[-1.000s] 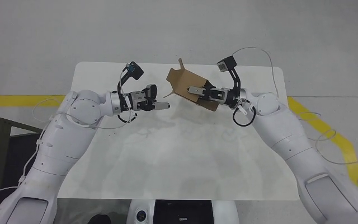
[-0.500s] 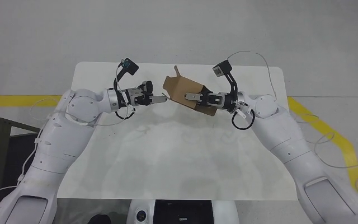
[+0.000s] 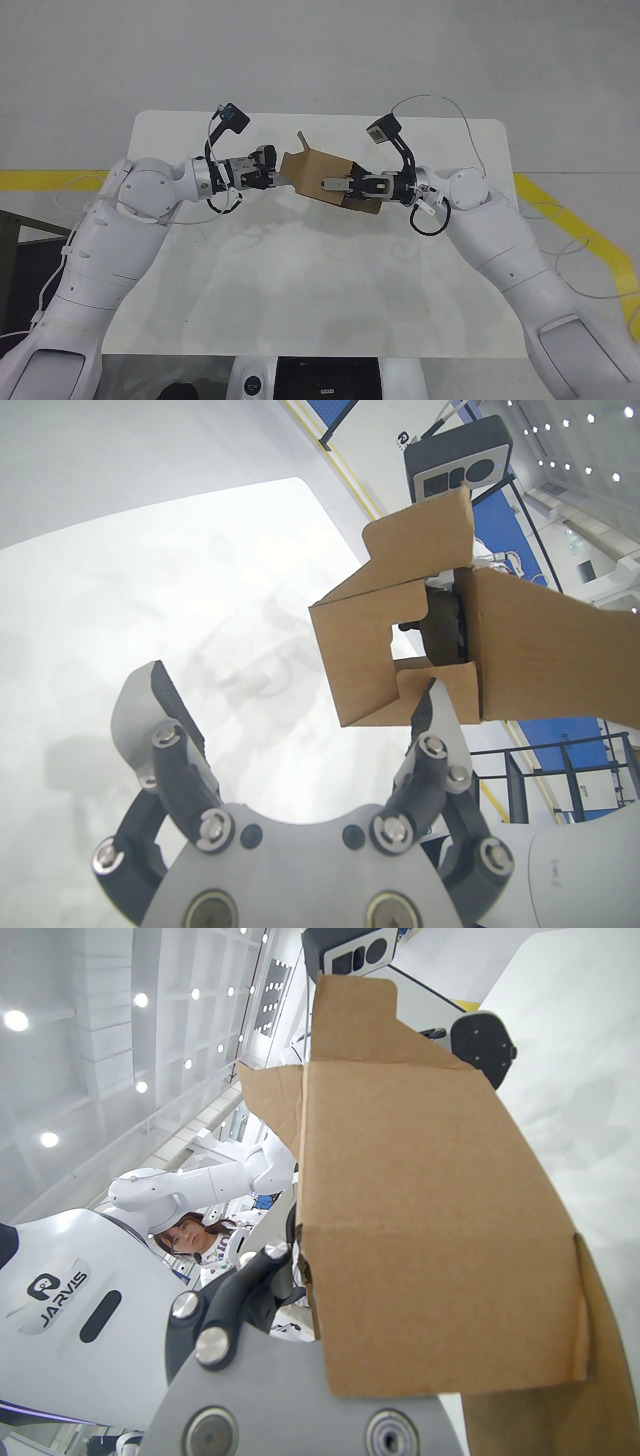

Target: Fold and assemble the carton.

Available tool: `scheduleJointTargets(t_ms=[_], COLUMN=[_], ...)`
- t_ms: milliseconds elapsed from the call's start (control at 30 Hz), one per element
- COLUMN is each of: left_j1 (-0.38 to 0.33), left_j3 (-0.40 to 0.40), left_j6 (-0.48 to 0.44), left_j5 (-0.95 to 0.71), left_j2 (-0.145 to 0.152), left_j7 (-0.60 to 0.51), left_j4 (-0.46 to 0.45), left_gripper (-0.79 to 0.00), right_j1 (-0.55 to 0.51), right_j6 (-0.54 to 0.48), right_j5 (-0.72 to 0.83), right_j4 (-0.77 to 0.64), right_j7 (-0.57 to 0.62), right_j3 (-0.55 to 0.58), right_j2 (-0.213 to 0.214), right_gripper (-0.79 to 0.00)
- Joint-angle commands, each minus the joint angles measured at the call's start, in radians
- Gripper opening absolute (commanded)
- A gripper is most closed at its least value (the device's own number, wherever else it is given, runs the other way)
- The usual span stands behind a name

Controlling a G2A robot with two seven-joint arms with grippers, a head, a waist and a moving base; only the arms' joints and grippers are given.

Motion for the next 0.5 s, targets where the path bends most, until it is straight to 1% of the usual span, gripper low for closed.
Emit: scheduleJointTargets(t_ms=[0,467], left_j1=[-0.002,-0.003], left_j3=[0.004,0.015], left_j6=[-0.001,-0.015], left_j5=[0.001,-0.008], left_j2=[-0.001,-0.002], left_j7=[-0.004,-0.024], left_j4=[0.002,-0.011], left_gripper=[0.000,0.000], right_j1=[0.002,0.006], right_j6=[0.001,0.011], right_j5=[0.004,0.012], right_j4=[0.004,0.021], right_j7=[0.010,0.037], right_j3=[-0.001,0.006], right_j2=[-0.004,-0.022], right_gripper=[-0.785,-0.785])
